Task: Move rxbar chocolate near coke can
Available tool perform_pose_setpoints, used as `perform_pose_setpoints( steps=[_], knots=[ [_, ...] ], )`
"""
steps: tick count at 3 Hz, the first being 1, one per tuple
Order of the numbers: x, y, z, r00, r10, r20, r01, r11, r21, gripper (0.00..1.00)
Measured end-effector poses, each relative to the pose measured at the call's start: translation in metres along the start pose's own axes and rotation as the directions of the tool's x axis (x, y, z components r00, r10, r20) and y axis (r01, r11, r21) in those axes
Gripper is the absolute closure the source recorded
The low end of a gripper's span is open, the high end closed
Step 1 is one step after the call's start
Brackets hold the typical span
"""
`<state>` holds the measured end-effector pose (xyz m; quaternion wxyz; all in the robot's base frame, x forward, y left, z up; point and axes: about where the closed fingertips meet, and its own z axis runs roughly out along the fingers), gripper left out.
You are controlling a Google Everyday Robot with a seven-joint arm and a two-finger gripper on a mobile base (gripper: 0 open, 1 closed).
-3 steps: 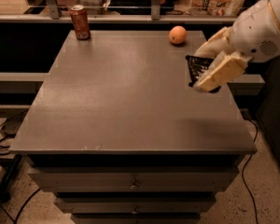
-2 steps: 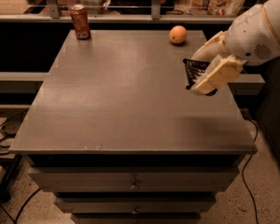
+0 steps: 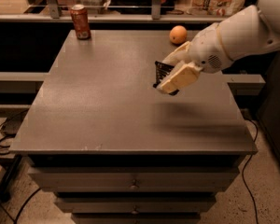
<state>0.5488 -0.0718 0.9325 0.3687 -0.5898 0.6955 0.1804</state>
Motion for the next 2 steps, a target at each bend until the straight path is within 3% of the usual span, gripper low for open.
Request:
perform_pose_setpoints(
  steps=[2],
  knots=[
    [-0.041, -0.068, 0.101, 0.987, 0.014, 0.157, -0.028, 0.9955, 0.091, 1.0]
  ],
)
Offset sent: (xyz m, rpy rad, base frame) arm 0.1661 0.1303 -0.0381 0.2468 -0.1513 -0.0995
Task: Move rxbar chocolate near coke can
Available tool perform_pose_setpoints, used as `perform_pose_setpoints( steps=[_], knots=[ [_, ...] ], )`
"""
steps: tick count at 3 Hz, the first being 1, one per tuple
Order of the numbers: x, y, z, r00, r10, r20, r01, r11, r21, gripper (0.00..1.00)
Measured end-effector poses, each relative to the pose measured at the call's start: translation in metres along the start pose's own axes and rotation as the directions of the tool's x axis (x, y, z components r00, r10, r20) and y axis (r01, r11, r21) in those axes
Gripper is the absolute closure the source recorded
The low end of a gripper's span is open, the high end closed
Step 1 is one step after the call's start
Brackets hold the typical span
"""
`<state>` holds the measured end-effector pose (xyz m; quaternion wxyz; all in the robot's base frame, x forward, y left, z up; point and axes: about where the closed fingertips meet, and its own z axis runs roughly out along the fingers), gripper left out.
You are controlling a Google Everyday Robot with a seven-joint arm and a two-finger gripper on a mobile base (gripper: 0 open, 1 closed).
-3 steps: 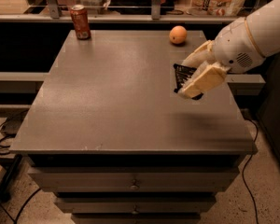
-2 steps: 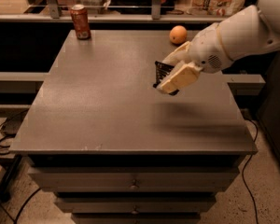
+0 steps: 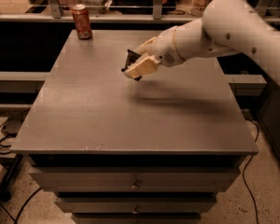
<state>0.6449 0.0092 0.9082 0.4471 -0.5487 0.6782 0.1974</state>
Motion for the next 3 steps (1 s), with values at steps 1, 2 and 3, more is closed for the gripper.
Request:
perform_pose_setpoints(
  steps=[1, 2, 3],
  knots=[
    [-0.012, -0.028, 0.054, 0.998, 0.009, 0.057, -0.012, 0.9991, 0.042, 1.0],
    [-0.027, -0.054, 0.101, 0.996, 0.0, 0.094, -0.007, 0.9976, 0.069, 1.0],
    [-0.061, -0.096, 0.144, 0.988, -0.029, 0.15, 0.012, 0.9937, 0.112, 1.0]
  ],
)
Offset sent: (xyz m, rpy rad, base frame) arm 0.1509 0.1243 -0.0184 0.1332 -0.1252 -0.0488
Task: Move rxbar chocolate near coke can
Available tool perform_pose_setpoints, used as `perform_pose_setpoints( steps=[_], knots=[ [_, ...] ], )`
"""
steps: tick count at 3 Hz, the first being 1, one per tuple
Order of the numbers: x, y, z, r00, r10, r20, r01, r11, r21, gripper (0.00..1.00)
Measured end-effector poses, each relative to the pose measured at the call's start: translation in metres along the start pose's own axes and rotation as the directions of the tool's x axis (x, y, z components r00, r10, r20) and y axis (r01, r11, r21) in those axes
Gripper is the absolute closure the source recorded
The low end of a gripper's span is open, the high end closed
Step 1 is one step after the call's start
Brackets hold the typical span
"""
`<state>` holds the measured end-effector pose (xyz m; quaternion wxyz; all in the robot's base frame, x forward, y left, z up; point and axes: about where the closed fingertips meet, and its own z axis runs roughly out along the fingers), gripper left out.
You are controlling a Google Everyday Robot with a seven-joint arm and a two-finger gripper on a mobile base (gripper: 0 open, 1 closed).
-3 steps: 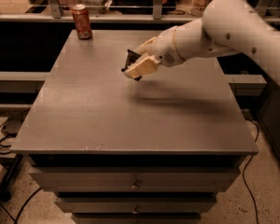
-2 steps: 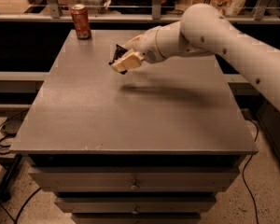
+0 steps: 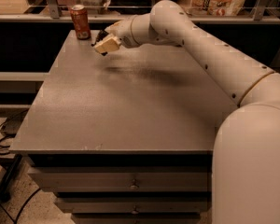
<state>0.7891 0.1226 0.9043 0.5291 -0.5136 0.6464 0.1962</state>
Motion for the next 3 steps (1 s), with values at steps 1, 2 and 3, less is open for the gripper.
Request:
perform_pose_setpoints(
  steps=[1, 2, 3],
  knots=[
    [0.0, 0.0, 0.0, 1.0, 0.0, 0.0, 0.0, 1.0, 0.0, 1.0],
    [0.003, -0.003, 0.004, 1.0, 0.013, 0.003, -0.013, 0.9993, 0.036, 1.0],
    [0.002, -0.018, 0.019, 1.0, 0.011, 0.02, -0.013, 0.9959, 0.09, 1.0]
  ],
)
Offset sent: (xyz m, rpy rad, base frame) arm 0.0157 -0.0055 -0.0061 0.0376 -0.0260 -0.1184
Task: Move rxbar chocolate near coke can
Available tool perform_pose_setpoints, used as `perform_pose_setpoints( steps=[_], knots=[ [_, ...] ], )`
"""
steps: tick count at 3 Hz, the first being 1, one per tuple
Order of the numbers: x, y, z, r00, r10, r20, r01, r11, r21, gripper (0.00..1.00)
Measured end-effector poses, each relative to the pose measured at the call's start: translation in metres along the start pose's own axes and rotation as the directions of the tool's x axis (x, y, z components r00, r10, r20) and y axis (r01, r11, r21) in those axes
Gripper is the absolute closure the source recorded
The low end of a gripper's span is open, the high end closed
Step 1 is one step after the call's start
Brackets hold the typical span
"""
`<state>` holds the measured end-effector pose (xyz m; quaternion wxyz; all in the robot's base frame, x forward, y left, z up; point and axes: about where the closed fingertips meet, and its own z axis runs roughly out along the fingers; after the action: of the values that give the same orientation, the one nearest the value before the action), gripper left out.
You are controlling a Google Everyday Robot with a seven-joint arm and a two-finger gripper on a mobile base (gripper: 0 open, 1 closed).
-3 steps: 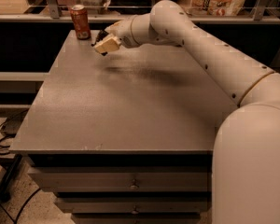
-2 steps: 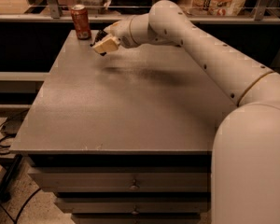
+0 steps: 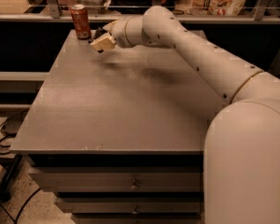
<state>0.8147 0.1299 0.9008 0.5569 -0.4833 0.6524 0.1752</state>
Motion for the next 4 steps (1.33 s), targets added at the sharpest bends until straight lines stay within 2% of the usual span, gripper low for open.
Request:
perform_pose_setpoints(
  steps=[1, 2, 3, 4],
  knots=[
    [0.001, -0.02, 0.023, 1.0, -0.002, 0.016, 0.001, 0.9989, 0.047, 1.0],
    [0.011, -0.038, 0.047, 1.0, 0.02, 0.02, -0.022, 0.9969, 0.075, 0.84],
    [0.021, -0.049, 0.066, 0.999, 0.042, 0.019, -0.044, 0.9945, 0.096, 0.61],
    [0.029, -0.055, 0.079, 0.997, 0.066, 0.027, -0.069, 0.9913, 0.112, 0.3]
  ],
)
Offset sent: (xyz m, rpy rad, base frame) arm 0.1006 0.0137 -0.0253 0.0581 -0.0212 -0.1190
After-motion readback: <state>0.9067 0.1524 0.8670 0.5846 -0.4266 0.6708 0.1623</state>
